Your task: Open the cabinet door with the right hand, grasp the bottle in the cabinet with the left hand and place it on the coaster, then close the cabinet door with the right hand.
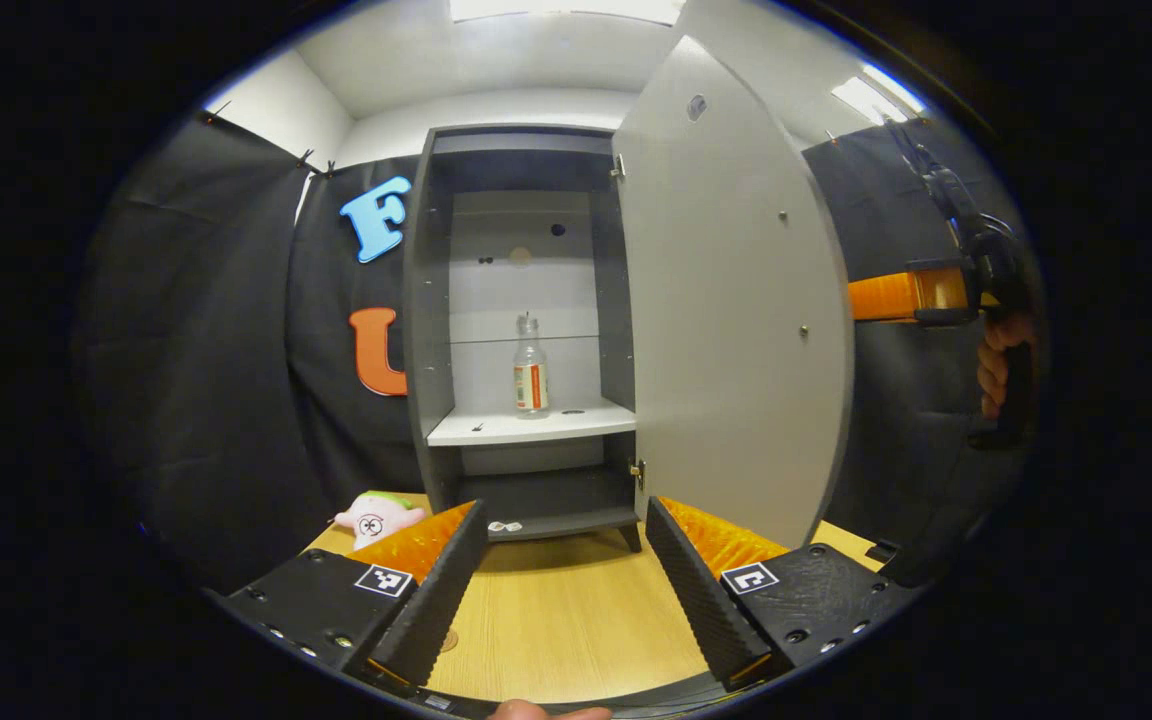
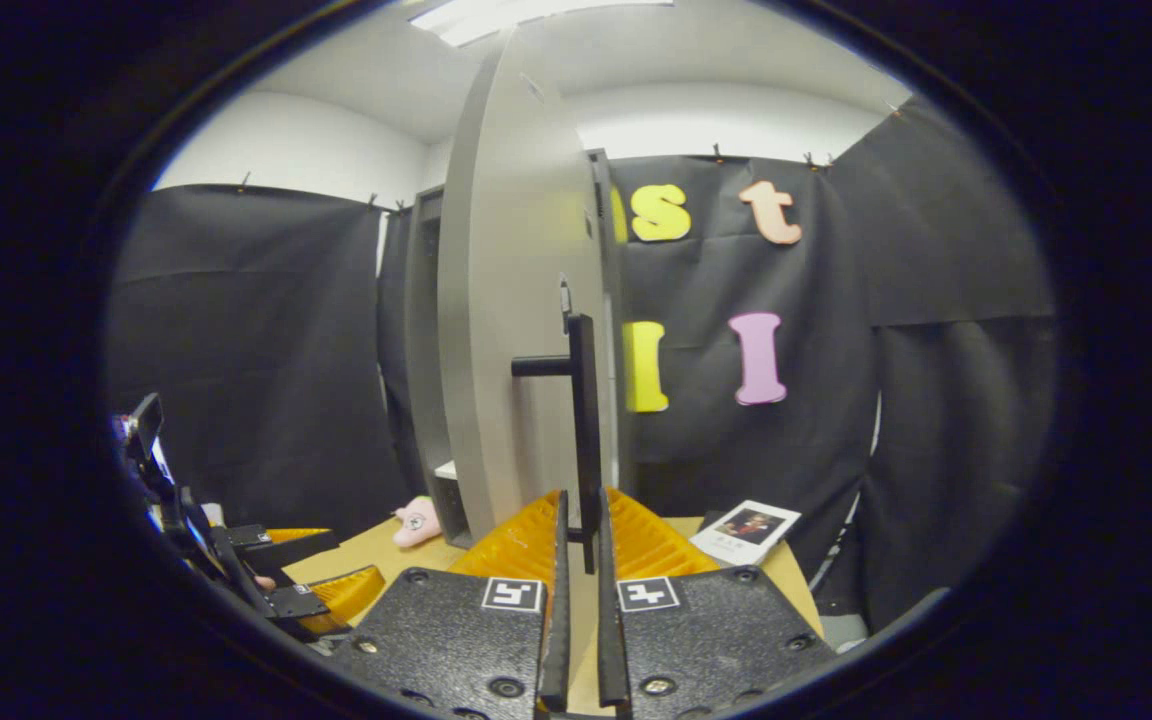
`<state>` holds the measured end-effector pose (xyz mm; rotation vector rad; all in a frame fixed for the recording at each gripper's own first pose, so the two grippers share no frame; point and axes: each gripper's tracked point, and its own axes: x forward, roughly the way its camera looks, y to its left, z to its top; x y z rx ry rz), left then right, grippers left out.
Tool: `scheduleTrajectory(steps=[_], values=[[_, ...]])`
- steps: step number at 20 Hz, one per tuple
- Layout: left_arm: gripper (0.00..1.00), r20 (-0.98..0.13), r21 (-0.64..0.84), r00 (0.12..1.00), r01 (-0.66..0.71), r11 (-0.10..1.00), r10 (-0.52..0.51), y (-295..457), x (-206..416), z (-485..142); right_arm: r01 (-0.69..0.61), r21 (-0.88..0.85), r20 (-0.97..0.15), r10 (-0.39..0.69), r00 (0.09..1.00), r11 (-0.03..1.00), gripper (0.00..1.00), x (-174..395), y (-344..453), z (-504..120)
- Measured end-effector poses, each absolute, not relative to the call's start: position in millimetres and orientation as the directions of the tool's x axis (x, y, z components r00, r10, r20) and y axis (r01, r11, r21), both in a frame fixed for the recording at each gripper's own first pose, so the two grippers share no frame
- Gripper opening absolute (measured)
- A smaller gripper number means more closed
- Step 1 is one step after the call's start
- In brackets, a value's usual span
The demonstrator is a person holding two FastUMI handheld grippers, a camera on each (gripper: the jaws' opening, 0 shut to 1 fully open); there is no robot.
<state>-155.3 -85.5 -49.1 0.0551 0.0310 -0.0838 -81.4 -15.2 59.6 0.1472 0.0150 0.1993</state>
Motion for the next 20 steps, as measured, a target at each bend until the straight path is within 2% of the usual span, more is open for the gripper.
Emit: scheduleTrajectory(steps=[1,2,5,8,11,12,15,16,20], values=[[0.96,-0.027,0.055,0.995,0.095,0.994,-0.094,-88,-142,-46,-0.201,0.17,0.007,0.203,0.979,0.965,0.14,-81,-12,61],[0.96,-0.016,0.054,0.994,0.105,0.993,-0.104,-89,-129,-41,-0.212,0.18,0.014,0.213,0.977,0.96,0.09,-82,-7,62],[0.96,0.005,0.04,0.992,0.122,0.992,-0.122,-92,-85,-29,-0.218,0.101,0.007,0.218,0.976,0.971,0.1,-80,-9,58],[0.96,0.03,0.042,0.994,0.108,0.993,-0.109,-83,-34,-15,-0.102,0.027,0.013,0.101,0.995,0.994,0.17,-76,-28,61],[0.96,0.04,0.03,0.995,0.093,0.995,-0.094,-74,17,-7,-0.063,0.137,0.0,0.064,0.998,0.989,0.47,-71,-31,58],[0.96,0.039,0.02,0.995,0.091,0.996,-0.092,-72,33,-5,-0.061,0.156,-0.009,0.063,0.998,0.986,0.7,-70,-34,57],[0.96,0.036,-0.009,0.997,0.071,0.997,-0.07,-62,76,-1,-0.031,0.186,-0.013,0.034,0.999,0.982,0.9,-70,-46,55],[0.96,0.036,-0.017,0.997,0.062,0.998,-0.062,-58,89,0,-0.019,0.192,-0.015,0.022,1.0,0.981,1.0,-74,-47,55],[0.96,0.026,-0.034,0.999,0.039,0.999,-0.038,-48,145,7,0.054,0.187,-0.043,-0.047,0.998,0.981,1.0,-87,-52,49]])
